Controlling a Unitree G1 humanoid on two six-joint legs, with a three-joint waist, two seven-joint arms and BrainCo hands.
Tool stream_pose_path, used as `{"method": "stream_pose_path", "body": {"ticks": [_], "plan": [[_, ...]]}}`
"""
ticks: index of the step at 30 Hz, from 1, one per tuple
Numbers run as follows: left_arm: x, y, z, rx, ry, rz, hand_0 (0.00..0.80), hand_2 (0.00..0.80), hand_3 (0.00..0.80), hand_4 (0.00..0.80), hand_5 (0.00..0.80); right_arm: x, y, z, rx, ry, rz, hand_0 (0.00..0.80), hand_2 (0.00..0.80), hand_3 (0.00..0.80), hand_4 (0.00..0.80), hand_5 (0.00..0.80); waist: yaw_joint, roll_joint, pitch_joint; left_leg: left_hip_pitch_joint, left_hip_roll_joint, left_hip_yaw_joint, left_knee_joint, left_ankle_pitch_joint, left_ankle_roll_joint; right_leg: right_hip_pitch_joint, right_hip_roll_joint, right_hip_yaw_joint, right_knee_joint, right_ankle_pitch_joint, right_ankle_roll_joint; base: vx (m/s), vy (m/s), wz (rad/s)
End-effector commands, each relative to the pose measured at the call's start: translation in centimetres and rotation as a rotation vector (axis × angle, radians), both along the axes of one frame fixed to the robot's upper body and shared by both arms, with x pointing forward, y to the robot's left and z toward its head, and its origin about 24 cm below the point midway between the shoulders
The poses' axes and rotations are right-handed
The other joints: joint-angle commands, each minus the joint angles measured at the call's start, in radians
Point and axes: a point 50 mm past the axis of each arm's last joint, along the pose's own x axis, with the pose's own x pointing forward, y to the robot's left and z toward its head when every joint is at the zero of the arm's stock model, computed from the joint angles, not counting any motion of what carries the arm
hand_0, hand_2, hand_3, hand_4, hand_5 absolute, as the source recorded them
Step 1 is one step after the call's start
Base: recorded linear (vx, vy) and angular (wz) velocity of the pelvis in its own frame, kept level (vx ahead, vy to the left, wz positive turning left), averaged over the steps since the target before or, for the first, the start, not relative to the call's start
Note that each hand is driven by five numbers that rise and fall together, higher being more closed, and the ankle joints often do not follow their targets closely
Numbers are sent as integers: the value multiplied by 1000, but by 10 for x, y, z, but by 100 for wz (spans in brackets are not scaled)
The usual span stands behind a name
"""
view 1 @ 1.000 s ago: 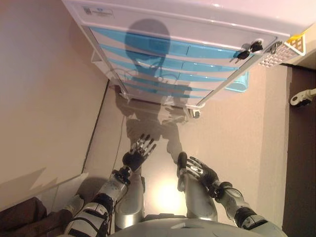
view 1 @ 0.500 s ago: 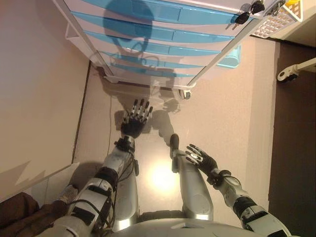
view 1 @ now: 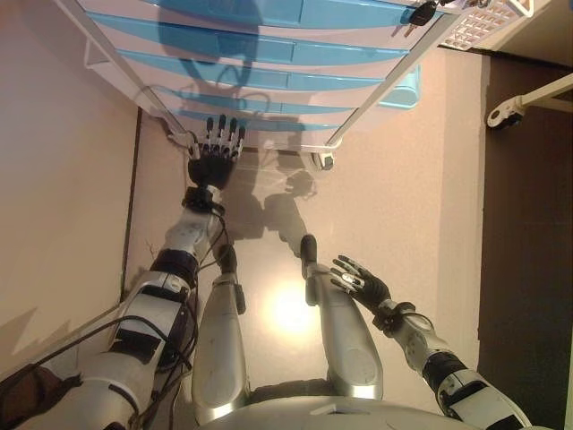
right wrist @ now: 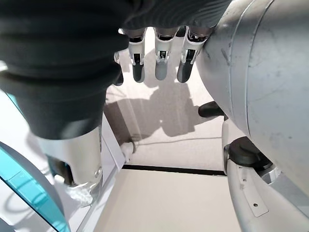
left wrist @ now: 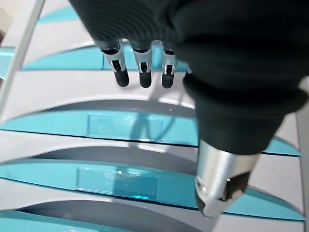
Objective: Open the drawer and pick up the medicine
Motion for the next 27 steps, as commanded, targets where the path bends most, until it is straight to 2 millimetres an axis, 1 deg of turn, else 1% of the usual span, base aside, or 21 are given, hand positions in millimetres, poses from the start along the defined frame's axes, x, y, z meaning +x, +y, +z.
{"method": "stream_pose_path", "body": {"ticks": [1, 2, 4, 10, 11, 17, 27], "plan": [[8, 0, 35, -28, -90, 10, 0, 0, 0, 0, 0, -37, 0, -19, -9, 101, 71, 0, 0, 0, 0, 0, -13, -11, -17, -68, -42, 48, 56, -29, 45, -46, 20, -24, 18, 32, 3, 33, -5, 0], [9, 1, 40, -32, -97, 12, 0, 0, 0, 0, 0, -38, 1, -19, -8, 102, 71, 0, 0, 0, 0, 0, -15, -12, -17, -71, -42, 50, 58, -30, 46, -49, 20, -24, 18, 33, 2, 36, -7, 0], [12, 2, 56, -33, -127, 18, 0, 0, 0, 0, 0, -41, 0, -21, -4, 106, 72, 0, 0, 0, 0, 0, -20, -16, -17, -77, -42, 52, 67, -35, 47, -53, 22, -22, 18, 35, 0, 40, -16, -2], [16, 1, 84, -39, -179, 31, 0, 0, 0, 0, 0, -45, -2, -23, 1, 111, 78, 0, 0, 0, 0, 0, -25, -21, -17, -87, -39, 57, 70, -38, 45, -60, 22, -21, 12, 40, -2, 29, -5, 0], [16, 0, 86, -39, -184, 33, 0, 0, 0, 0, 0, -46, -2, -23, 1, 113, 79, 0, 0, 0, 0, 0, -24, -17, -17, -72, -37, 49, 75, -68, 40, -47, 25, -18, 20, 15, 4, 113, 3, 0], [16, -2, 109, -21, -246, 37, 0, 0, 0, 0, 0, -49, -3, -25, 8, 122, 80, 0, 0, 0, 0, 0, -23, -19, -17, -79, -36, 52, 81, -72, 38, -51, 23, -21, 19, 17, 2, 18, 1, 0], [13, -10, 135, -5, -323, 32, 0, 0, 0, 0, 0, -50, -4, -26, 17, 126, 78, 0, 0, 0, 0, 0, -17, -21, -17, -85, -37, 53, 85, -75, 37, -50, 21, -25, 13, 21, 1, 0, 0, 0]]}}
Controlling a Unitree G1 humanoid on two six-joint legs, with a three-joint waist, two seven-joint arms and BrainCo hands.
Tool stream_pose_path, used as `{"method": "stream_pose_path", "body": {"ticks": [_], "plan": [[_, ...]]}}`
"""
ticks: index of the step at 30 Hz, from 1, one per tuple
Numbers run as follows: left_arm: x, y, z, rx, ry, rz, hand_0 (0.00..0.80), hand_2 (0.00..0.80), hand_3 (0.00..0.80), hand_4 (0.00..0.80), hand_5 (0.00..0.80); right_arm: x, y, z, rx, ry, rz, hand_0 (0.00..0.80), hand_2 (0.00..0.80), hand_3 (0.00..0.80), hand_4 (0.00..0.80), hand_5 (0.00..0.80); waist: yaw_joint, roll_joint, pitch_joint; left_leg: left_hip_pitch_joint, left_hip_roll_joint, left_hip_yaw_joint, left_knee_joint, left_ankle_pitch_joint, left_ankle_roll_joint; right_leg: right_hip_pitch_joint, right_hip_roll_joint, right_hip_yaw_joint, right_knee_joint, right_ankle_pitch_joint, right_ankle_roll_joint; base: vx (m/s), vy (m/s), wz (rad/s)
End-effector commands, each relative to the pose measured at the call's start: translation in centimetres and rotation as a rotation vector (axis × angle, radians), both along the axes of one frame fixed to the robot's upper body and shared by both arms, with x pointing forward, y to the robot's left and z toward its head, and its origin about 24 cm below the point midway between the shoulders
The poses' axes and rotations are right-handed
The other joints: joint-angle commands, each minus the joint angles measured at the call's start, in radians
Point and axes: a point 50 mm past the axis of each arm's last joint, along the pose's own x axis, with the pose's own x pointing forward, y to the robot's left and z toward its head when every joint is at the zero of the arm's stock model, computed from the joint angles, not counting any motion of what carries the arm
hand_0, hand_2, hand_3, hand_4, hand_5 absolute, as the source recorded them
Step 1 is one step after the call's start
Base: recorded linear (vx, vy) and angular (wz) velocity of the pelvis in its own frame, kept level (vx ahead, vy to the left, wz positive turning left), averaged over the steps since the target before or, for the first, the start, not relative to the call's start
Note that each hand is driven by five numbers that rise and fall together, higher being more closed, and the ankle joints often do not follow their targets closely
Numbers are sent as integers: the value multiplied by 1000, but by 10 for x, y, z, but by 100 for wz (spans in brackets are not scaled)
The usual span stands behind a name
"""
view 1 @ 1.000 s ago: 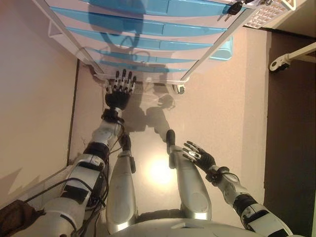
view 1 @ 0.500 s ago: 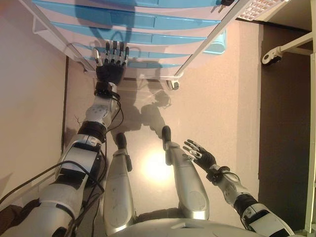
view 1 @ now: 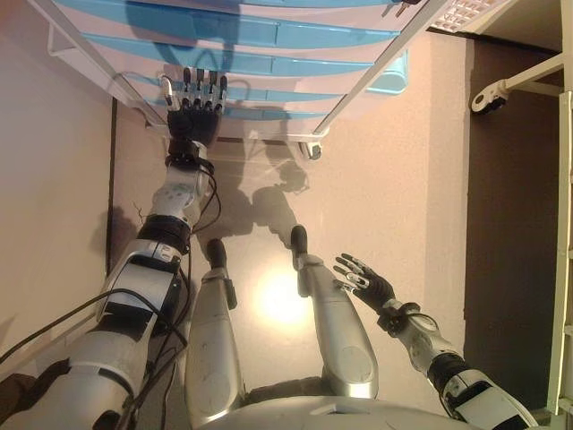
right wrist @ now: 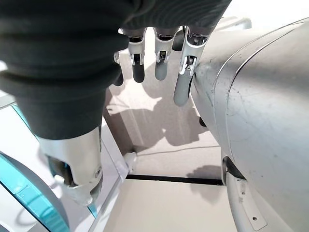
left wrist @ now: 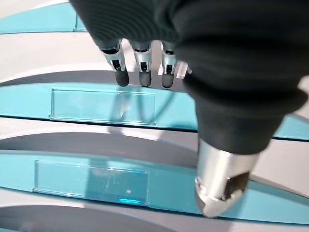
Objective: Open the drawer and pick up the medicine
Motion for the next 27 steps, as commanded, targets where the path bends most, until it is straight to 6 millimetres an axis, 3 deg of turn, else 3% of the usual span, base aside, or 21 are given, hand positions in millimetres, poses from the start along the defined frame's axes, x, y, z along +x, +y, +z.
{"method": "stream_pose_path", "body": {"ticks": [1, 7, 8, 9, 17, 27], "plan": [[-3, -16, 85, 12, -304, -46, 0, 0, 0, 0, 0, -46, 4, -26, 4, 145, 89, 0, 0, 0, 0, 0, 9, 6, -22, -42, -39, 53, 48, -65, 34, -10, 21, -25, -13, 22, 6, 0, 0, 0], [-11, -14, 105, 16, -490, -37, 0, 0, 0, 0, 0, -47, 3, -27, 10, 142, 88, 0, 0, 0, 0, 0, 12, 2, -22, -46, -39, 53, 45, -67, 33, -9, 21, -23, -20, 23, 6, -1, -1, -1], [-14, -15, 110, 22, -529, -40, 311, 311, 311, 311, 311, -48, 2, -27, 9, 142, 88, 0, 0, 0, 0, 0, 14, 2, -22, -45, -38, 53, 43, -66, 32, -7, 21, -24, -23, 25, 6, 0, 0, 0], [-16, -15, 113, 28, -566, -33, 800, 800, 800, 800, 800, -48, 2, -27, 9, 142, 88, 0, 0, 0, 0, 0, 15, 2, -22, -44, -37, 53, 42, -66, 32, -6, 21, -25, -25, 26, 6, 0, 0, 0], [-24, -23, 127, 59, -641, -36, 800, 800, 800, 800, 800, -49, 0, -27, 10, 138, 91, 0, 0, 0, 0, 0, 21, -4, -22, -50, -40, 56, 23, -31, 33, -6, 17, -38, -43, 52, -2, -34, -10, -1], [-20, -9, 119, 65, -602, -28, 800, 800, 800, 800, 800, -48, 0, -28, 15, 145, 86, 0, 0, 0, 0, 0, 37, -7, -22, -20, -40, 44, 5, -26, 27, 33, 20, -51, -60, 45, -2, 2, -6, 0]]}}
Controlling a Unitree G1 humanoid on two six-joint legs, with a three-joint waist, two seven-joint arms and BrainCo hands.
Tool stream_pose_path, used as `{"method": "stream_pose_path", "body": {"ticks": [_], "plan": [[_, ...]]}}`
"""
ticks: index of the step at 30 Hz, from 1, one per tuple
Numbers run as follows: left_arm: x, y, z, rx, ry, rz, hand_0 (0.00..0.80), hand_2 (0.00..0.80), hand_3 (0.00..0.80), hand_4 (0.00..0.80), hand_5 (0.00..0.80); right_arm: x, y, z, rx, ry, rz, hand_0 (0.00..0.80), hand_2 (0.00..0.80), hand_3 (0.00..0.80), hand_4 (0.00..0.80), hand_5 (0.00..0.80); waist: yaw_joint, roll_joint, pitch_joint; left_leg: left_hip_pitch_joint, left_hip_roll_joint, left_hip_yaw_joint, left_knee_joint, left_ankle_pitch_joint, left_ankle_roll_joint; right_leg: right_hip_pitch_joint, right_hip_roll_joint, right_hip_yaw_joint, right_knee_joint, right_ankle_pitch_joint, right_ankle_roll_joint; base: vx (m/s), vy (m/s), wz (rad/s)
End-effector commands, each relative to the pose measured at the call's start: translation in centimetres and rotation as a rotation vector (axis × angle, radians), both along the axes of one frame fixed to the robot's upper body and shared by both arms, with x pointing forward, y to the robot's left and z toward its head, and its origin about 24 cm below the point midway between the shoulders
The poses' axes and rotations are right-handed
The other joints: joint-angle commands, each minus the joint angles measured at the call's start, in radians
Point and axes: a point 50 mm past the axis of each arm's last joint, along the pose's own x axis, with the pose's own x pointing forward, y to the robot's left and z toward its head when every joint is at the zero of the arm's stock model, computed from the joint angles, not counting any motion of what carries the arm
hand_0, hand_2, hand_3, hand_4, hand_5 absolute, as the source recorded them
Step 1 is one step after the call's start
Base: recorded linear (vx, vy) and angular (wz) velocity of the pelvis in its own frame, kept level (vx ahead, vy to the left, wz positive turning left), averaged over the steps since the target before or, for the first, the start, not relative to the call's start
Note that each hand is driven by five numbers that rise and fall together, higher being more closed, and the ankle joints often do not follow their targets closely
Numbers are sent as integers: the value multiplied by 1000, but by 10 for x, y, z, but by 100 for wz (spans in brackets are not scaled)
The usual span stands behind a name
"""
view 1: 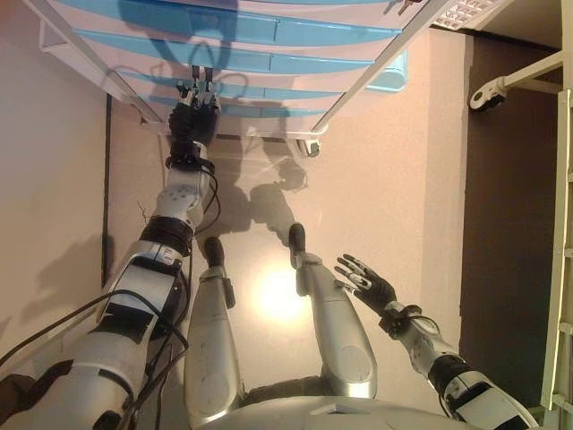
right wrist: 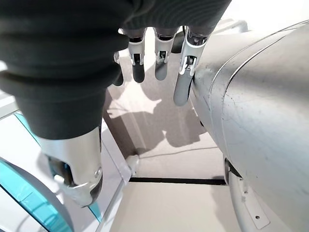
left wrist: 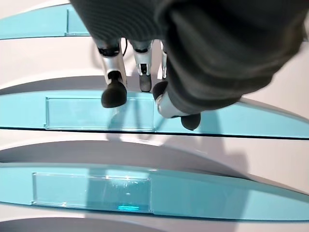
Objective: Open the drawer and pick up the medicine
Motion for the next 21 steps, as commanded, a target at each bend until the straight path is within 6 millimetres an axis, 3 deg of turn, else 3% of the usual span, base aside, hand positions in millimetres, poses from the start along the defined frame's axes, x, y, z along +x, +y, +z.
{"method": "stream_pose_path", "body": {"ticks": [1, 12, 21], "plan": [[-17, -8, 118, 56, -554, -86, 800, 800, 800, 800, 800, -45, 1, -26, -15, 145, 88, 0, 0, 0, 0, 0, 37, 2, -25, -19, -42, 43, 14, -32, 24, 37, 18, -50, -51, 34, 3, 0, 0, 0], [-16, 14, 87, 66, -516, -70, 800, 800, 800, 800, 800, -47, -1, -27, -22, 148, 78, 0, 0, 0, 0, 0, 46, 11, -25, -10, -45, 34, 7, -27, 22, 48, 19, -56, -51, 25, 2, 0, 0, 0], [-20, 20, 46, 96, -464, -101, 800, 800, 800, 800, 800, -46, -3, -26, -32, 147, 64, 0, 0, 0, 0, 0, 58, 24, -25, -1, -50, 30, -6, -21, 22, 54, 13, -67, -51, 23, 5, 0, 0, 0]]}}
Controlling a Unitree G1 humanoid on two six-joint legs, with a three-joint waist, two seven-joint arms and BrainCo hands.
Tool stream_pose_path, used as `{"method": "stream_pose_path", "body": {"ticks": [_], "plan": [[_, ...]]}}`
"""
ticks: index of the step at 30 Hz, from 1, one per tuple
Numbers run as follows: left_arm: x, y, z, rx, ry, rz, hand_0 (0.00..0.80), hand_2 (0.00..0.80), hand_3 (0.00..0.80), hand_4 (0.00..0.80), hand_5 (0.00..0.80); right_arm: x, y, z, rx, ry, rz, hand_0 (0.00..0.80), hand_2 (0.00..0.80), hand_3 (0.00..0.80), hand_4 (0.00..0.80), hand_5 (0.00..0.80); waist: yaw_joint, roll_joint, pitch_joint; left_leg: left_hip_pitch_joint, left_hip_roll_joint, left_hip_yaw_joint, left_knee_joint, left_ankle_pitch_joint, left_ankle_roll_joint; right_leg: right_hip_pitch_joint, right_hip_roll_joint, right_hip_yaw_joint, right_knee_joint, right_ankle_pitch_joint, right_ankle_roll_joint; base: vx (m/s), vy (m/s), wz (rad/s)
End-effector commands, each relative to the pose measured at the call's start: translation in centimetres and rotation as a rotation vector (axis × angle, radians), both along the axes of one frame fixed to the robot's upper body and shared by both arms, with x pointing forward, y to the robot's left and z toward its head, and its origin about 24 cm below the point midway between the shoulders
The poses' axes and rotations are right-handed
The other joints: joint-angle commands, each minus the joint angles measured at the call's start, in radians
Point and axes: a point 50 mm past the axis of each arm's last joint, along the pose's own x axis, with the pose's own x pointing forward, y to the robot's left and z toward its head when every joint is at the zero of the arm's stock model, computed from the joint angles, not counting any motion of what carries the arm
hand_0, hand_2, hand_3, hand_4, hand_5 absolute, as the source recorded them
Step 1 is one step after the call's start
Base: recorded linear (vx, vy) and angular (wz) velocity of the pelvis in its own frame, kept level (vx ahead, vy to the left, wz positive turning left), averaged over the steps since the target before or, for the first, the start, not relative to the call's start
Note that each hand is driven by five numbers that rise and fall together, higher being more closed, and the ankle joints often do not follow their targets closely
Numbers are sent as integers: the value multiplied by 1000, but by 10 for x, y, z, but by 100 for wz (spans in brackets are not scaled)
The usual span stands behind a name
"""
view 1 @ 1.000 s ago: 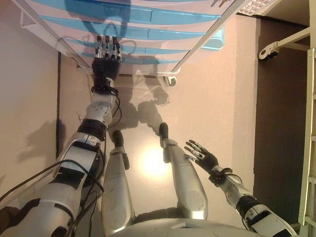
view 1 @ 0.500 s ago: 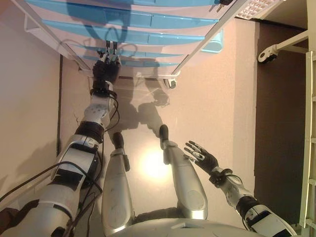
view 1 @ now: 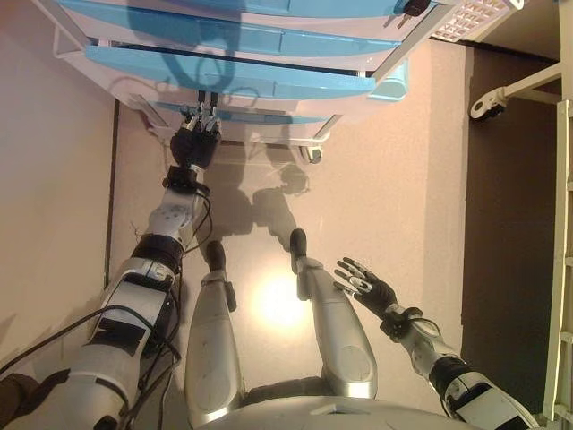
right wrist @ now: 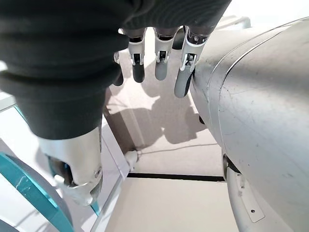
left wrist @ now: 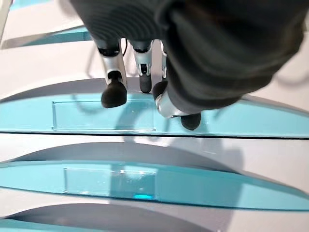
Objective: Open the drawer and pick up the medicine
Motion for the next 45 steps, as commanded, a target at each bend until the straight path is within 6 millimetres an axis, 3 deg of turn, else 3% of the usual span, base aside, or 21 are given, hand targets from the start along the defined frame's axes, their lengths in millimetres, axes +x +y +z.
{"method": "stream_pose_path", "body": {"ticks": [1, 13, 24, 38, 39, 40, 41, 45], "plan": [[-5, 7, 76, -17, -453, -45, 800, 800, 800, 800, 800, -43, -1, -23, -22, 129, 55, 0, 0, 0, 0, 0, 39, 23, -26, -39, -51, 30, 24, -27, 27, 21, 13, -61, -33, 23, 6, 0, 0, 0], [-32, 10, -12, -36, -346, -86, 800, 800, 800, 800, 800, -43, -1, -21, -34, 121, 32, 0, 0, 0, 0, 0, 64, 42, -26, -29, -61, 15, 14, -20, 31, 34, 10, -77, -32, 16, 8, -1, 2, 1], [-88, 1, -100, -91, -253, -110, 800, 800, 800, 800, 800, -43, -6, -19, -40, 113, -5, 0, 0, 0, 0, 0, 97, 65, -26, -23, -79, -13, 1, -10, 37, 39, 11, -95, -18, 1, 7, -4, 3, 4], [-152, -14, -176, -152, 53, -142, 800, 800, 800, 800, 800, -39, -9, -16, -42, 107, -53, 0, 0, 0, 0, 0, 139, 83, -26, 6, -91, -45, -36, 8, 35, 69, 7, -130, -21, -11, 6, -12, -5, 7], [-161, -15, -188, -152, 150, -153, 693, 693, 693, 693, 693, -39, -9, -16, -41, 103, -72, 0, 0, 0, 0, 0, 146, 85, -26, 13, -92, -48, -42, 9, 35, 77, 4, -137, -25, -11, 7, -17, -27, 14], [-164, -15, -192, -148, 183, -154, 267, 267, 267, 267, 267, -38, -9, -16, -42, 102, -81, 0, 0, 0, 0, 0, 148, 86, -26, 15, -93, -49, -44, 9, 35, 79, 3, -139, -26, -12, 7, -17, -25, 9], [-168, -15, -197, -138, 227, -149, 0, 0, 0, 0, 0, -38, -9, -15, -46, 100, -96, 0, 0, 0, 0, 0, 151, 87, -26, 16, -95, -50, -45, 9, 35, 82, 1, -141, -26, -13, 7, -19, -16, 6], [-191, -8, -223, -89, 463, -96, 0, 0, 0, 0, 0, -35, -23, -14, -106, 73, -236, 0, 0, 0, 0, 0, 163, 100, -26, 42, -98, -58, -69, 13, 36, 107, -5, -151, -34, -18, 8, -16, 1, 11]]}}
